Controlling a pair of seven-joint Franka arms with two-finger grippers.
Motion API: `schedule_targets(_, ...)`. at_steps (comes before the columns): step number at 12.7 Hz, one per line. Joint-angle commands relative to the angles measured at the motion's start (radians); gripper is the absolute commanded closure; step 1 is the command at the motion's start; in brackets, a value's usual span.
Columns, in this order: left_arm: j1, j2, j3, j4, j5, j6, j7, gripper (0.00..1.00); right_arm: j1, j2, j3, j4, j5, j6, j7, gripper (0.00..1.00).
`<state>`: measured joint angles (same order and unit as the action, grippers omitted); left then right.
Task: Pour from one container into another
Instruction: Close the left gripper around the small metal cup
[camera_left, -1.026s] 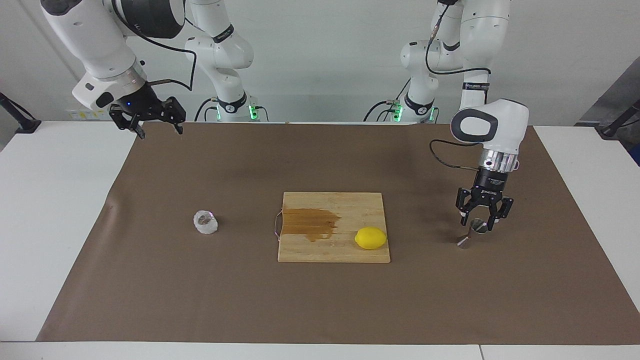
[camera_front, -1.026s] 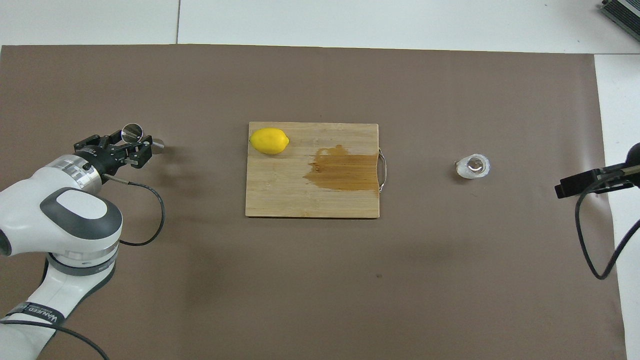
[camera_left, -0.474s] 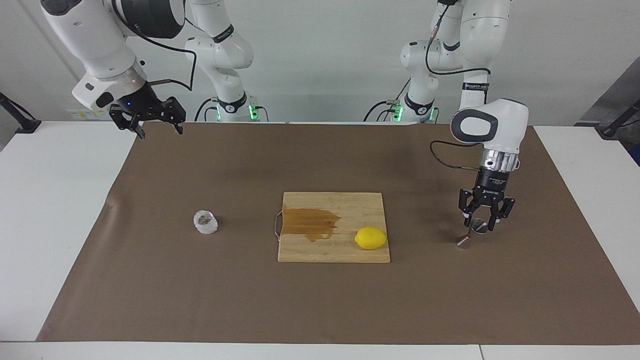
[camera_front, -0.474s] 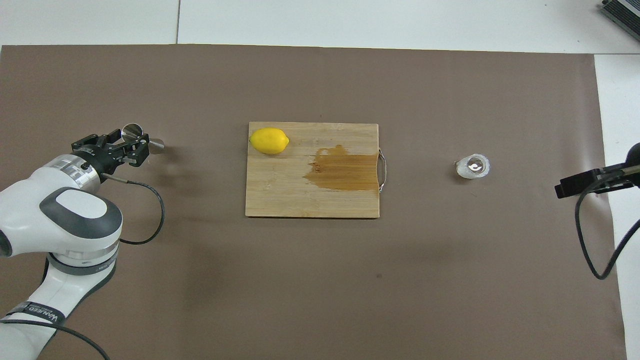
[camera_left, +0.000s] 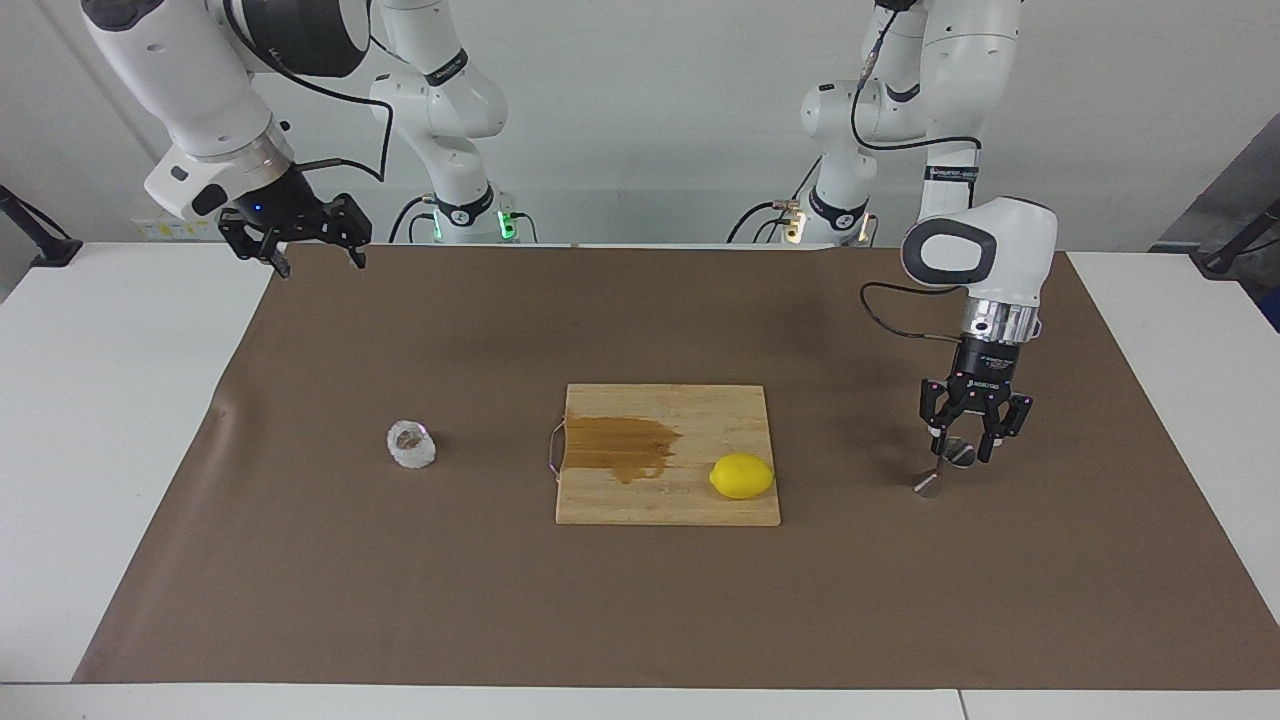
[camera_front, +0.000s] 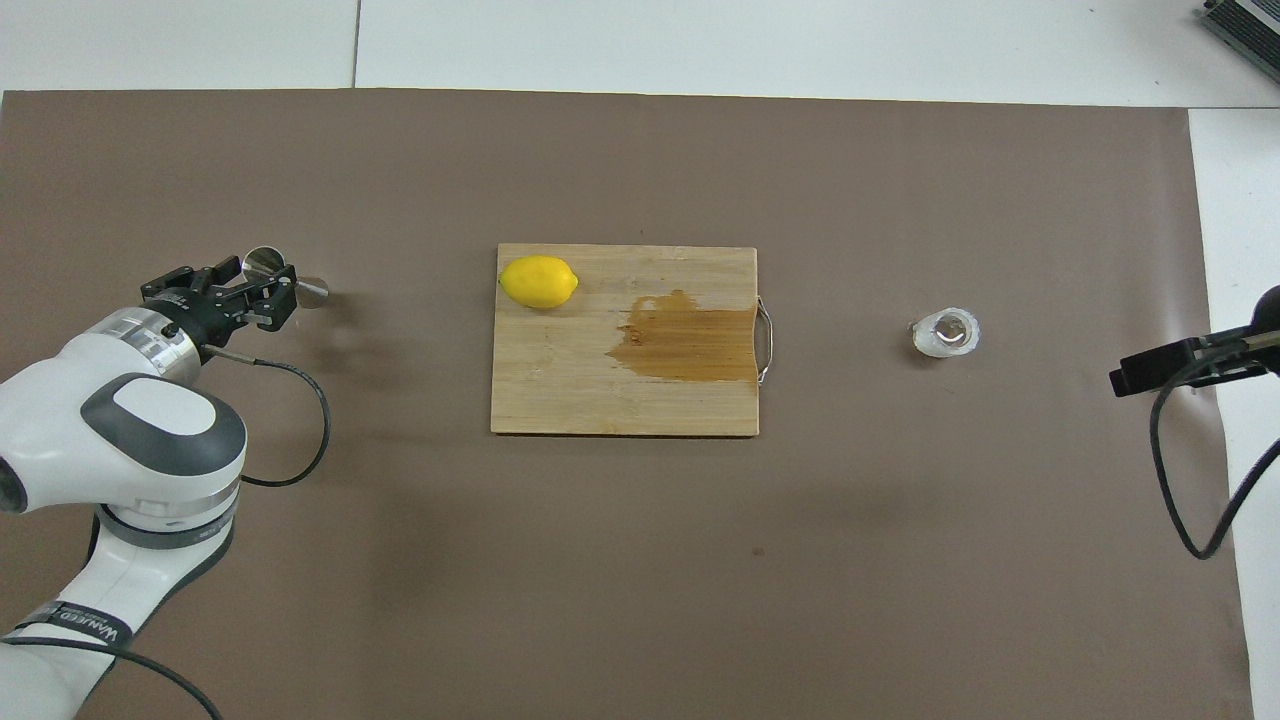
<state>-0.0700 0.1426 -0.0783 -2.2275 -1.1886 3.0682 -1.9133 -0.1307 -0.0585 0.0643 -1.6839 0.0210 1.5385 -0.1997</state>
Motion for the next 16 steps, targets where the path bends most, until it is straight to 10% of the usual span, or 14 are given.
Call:
schedule_targets(1,-0.034,0.028,0.003,0.023,-0.055,0.052,-0.003,0.34,-0.010,-0.009,0.003,0.001,0.020,-0.014,0.014,0.00)
schedule_targets(13,-0.039,0.031,0.005,0.029,-0.057,0.052,-0.004,0.43,-0.010,-0.009,0.003,0.001,0.020,-0.014,0.014,0.00)
schedule_targets(16,-0.039,0.031,0.005,0.031,-0.055,0.050,-0.004,0.63,-0.010,-0.009,0.003,0.001,0.020,-0.014,0.014,0.00)
